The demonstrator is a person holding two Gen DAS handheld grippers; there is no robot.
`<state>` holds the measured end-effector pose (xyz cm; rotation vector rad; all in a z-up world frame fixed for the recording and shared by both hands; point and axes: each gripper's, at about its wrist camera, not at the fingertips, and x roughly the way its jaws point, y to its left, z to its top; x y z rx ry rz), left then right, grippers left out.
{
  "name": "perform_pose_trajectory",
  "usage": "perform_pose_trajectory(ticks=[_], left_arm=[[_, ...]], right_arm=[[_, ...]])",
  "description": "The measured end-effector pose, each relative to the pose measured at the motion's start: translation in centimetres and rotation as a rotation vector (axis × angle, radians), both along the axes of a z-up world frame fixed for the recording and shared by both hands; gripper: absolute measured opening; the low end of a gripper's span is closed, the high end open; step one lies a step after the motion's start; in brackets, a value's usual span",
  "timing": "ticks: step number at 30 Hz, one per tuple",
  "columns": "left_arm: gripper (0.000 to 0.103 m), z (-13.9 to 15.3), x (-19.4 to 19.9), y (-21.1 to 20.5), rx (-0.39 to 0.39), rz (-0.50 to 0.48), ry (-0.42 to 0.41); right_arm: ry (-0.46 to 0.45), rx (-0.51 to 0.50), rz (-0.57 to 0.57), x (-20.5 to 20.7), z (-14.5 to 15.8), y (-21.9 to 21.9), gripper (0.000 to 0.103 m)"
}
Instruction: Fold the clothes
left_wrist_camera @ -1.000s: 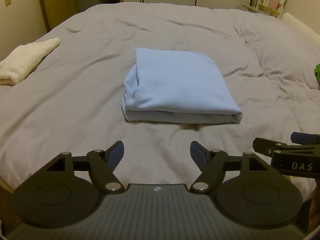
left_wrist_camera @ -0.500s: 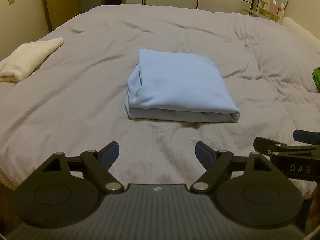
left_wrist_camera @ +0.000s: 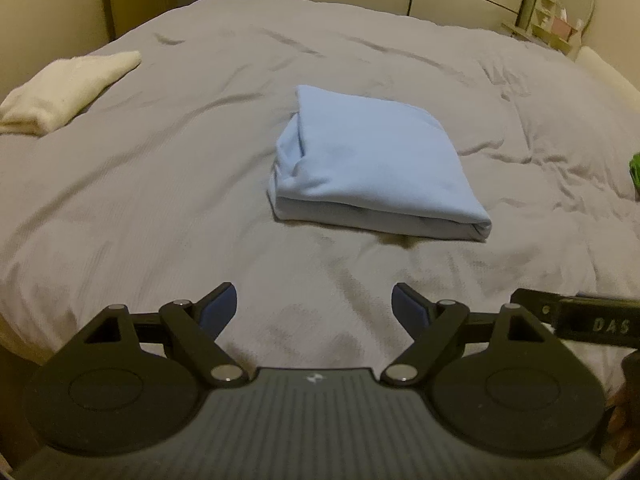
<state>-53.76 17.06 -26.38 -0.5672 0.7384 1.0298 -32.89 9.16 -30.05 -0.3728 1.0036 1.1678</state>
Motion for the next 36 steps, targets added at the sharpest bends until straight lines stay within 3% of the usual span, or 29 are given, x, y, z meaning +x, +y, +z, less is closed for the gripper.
perform_pose_trajectory(ticks=[2, 5, 12, 20, 27, 31, 36], left_arm=[[0.095, 0.2, -0.8, 0.0, -0.008, 0.014, -0.021], [0.096, 0.2, -1.8, 0.4, -0.024, 0.042, -0.064], [0.096, -1.1, -3.3, 2.3, -0.106, 0.093, -0.189], [0.095, -3.9, -4.1, 6.0, -0.226, 0.137, -0.309], [0.094, -5.4, -4.1, 8.7, -0.288, 0.172, -0.405], [0.092, -6.4, -4.0, 10.2, -0.317, 0.189, -0.467], [0.092, -7.7, -4.6, 13.2, -0.351, 0.191, -0.557]], right_arm=[[0.102, 0.04, -0.024, 1.3, -0.7, -0.8, 0.103], [0.21, 0.132, -0.052, 3.0, -1.3, -2.4, 0.103], [0.262, 0.253, -0.053, 4.9, -2.0, -3.3, 0.103], [0.478, 0.223, -0.105, 7.8, -4.4, -1.6, 0.103], [0.509, 0.215, -0.064, 9.0, -5.0, 0.3, 0.1], [0.548, 0.21, -0.062, 9.9, -5.7, 1.7, 0.086], [0.582, 0.204, -0.064, 10.5, -6.5, 3.1, 0.083]])
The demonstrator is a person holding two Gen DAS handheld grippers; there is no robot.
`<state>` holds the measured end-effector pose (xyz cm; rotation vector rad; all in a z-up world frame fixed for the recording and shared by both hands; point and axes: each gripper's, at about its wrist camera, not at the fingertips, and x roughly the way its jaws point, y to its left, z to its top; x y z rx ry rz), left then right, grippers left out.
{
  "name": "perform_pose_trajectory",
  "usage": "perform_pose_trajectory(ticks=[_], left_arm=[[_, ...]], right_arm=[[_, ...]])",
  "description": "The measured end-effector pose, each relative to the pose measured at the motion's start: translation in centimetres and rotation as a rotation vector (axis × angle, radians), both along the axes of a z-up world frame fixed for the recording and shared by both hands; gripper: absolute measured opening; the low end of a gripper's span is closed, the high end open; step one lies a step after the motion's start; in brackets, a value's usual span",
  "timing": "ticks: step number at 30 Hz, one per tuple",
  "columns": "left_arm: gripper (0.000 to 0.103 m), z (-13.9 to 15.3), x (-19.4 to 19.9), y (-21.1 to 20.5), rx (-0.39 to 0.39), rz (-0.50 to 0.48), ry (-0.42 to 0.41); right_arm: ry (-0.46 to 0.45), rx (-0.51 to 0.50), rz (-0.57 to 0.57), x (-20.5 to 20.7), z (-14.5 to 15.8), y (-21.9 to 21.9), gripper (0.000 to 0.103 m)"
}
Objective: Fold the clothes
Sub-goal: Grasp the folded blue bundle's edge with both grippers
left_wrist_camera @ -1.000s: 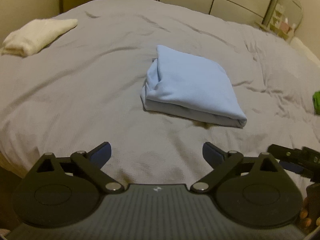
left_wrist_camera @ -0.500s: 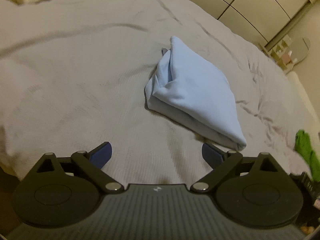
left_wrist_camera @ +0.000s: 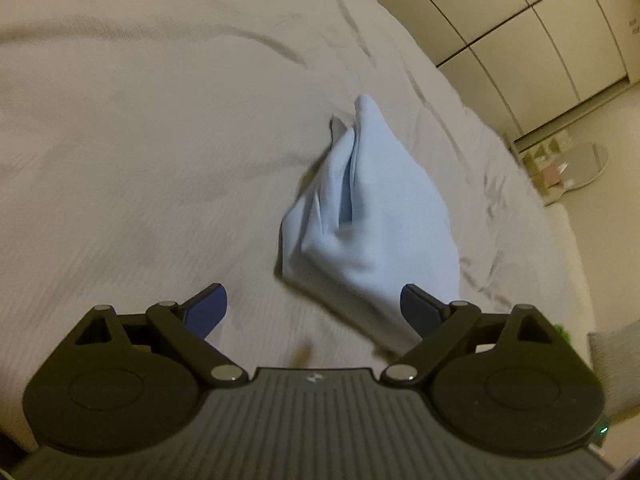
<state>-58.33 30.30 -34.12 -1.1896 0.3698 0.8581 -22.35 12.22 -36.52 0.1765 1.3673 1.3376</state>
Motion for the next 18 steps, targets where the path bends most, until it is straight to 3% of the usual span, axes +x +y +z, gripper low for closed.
perform_pose_trajectory(ticks=[9, 18], left_arm=[[0.092, -2.3, 0.0, 3.8, -0.064, -0.032, -0.156], [0.092, -3.3, 2.1, 4.2, -0.042, -0.089, -0.173]], right_arm=[[0.019, -0.004, -0.003, 0.9, -0.7, 2.2, 0.083], [0.038, 0.007, -0.009, 2.0, -1.5, 5.4, 0.073]])
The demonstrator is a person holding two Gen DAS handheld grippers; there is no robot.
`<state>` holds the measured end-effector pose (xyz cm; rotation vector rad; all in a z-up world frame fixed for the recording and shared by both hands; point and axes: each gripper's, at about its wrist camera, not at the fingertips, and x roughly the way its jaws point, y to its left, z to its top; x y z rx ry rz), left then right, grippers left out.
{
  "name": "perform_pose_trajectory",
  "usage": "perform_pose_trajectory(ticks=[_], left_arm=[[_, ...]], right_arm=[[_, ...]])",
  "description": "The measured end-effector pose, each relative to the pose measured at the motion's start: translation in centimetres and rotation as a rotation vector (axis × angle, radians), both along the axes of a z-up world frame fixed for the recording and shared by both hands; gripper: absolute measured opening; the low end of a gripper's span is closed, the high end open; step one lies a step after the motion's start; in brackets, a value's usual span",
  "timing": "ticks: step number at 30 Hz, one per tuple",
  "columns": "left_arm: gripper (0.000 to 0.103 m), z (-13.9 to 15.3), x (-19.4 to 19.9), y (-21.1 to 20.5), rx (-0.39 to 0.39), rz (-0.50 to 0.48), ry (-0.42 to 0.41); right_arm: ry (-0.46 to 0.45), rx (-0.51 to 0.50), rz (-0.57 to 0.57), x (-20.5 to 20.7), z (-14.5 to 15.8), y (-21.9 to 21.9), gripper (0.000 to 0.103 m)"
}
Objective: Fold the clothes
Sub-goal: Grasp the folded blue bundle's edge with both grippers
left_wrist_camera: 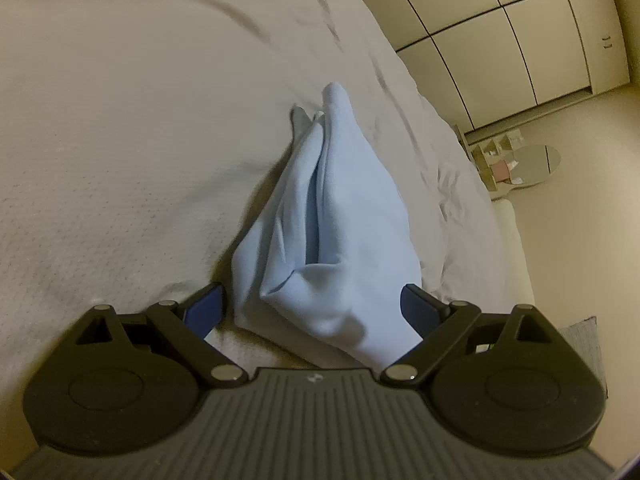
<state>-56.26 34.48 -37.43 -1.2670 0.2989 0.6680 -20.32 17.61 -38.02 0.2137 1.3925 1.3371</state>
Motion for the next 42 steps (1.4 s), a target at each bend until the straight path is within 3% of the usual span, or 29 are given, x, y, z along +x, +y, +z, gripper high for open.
perform_pose_trajectory(ticks=[7, 19, 22, 28, 30, 32, 35, 39, 42], left_arm=[[0.091, -0.6, 1.3, 1.0, -0.011, -0.01, -0.032], [0.081, -3.0, 1.9, -0.7, -0.064, 0.159, -0.147], [0.074, -3.2, 2.8, 0.2, -0.076, 0.169, -0.15], [0.072, -3.3, 4.1, 1.8, -0.075, 0.167, -0.165], [0.061, -3.2, 4.4, 2.6, -0.071, 0.151, -0.151], [0.04, -3.1, 4.7, 3.4, -0.078, 0.124, -0.131], [0.031, -2.9, 5.1, 4.6, -0.096, 0.082, -0.118], [0.027, -0.9, 5.0, 5.1, -0.121, 0.064, -0.076], [0.026, 1.5, 4.1, 5.7, -0.151, 0.075, -0.073]], right_arm=[[0.101, 0.016, -0.007, 1.2, -1.5, 2.9, 0.071], [0.158, 0.048, -0.018, 3.0, -3.6, 8.2, 0.066], [0.182, 0.045, -0.019, 3.4, -4.4, 9.5, 0.059], [0.188, 0.052, 0.035, 3.9, -5.3, 12.7, 0.059], [0.18, 0.055, 0.058, 3.9, -5.4, 13.8, 0.059], [0.151, 0.055, 0.087, 3.8, -5.4, 14.7, 0.049], [0.123, 0.058, 0.102, 3.6, -5.2, 15.1, 0.036], [0.153, 0.053, 0.072, 3.3, -3.9, 14.7, 0.029], [0.153, 0.047, 0.051, 2.3, -1.2, 14.4, 0.027]])
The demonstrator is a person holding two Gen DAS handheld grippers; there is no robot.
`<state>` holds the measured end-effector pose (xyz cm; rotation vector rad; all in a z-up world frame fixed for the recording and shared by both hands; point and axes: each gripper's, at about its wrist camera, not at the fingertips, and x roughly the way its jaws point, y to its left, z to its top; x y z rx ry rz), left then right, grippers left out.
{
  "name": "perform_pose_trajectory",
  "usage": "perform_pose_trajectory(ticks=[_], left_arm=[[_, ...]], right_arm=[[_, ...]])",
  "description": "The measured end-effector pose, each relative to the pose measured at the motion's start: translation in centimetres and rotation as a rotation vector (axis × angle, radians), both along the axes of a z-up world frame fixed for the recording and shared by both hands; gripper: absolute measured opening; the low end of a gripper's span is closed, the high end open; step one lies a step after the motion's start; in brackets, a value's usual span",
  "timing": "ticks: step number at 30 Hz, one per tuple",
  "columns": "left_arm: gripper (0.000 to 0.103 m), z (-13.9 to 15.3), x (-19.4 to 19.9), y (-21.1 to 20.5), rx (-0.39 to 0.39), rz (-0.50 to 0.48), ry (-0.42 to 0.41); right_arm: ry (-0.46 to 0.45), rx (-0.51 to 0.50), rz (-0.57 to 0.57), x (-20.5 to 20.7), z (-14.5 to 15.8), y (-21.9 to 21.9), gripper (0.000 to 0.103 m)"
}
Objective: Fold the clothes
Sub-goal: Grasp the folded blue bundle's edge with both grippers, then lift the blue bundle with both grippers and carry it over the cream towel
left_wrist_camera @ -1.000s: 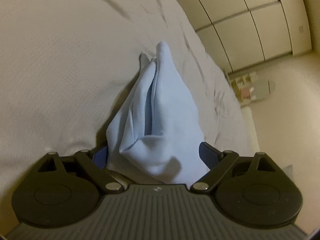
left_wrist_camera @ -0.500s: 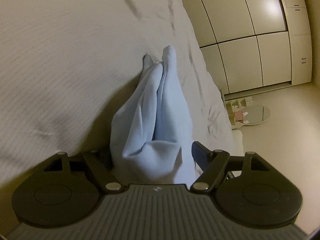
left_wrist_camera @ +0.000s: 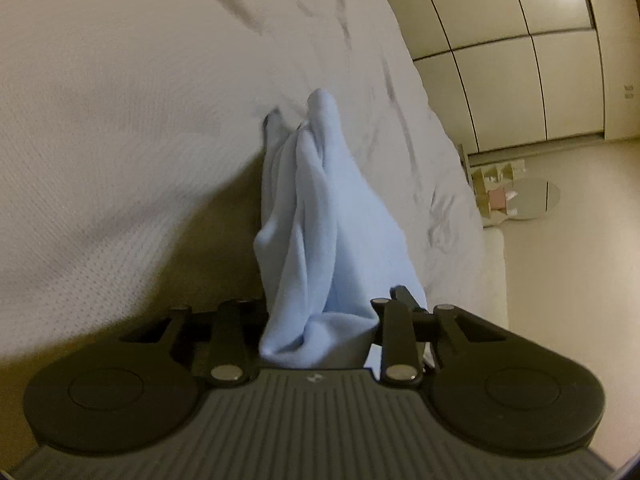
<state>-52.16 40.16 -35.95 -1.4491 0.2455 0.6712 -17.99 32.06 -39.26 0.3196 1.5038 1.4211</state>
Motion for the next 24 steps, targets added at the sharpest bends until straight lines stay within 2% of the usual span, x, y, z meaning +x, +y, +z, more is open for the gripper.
perform_pose_trajectory(ticks=[7, 11, 15, 19, 24], left_arm=[[0.025, 7.6, -4.4, 2.0, -0.022, 0.012, -0.001], [0.025, 12.1, -8.8, 4.2, -0.063, 0.01, -0.007], [0.025, 17.3, -13.7, 6.7, -0.049, -0.01, 0.018], [0.025, 21.6, -18.3, 8.8, -0.007, -0.003, 0.043], [0.025, 24.1, -22.7, 9.5, 0.01, 0.049, 0.046]], right_arm=[[-0.024, -0.015, 0.016, -4.1, 8.7, 1.0, 0.026], [-0.004, -0.039, 0.003, -8.0, 13.4, 2.2, 0.026], [0.021, -0.043, -0.024, -12.8, 18.1, 3.2, 0.026], [0.061, -0.012, -0.023, -17.3, 20.9, 5.7, 0.026], [0.074, 0.001, 0.019, -20.8, 23.5, 9.0, 0.026]])
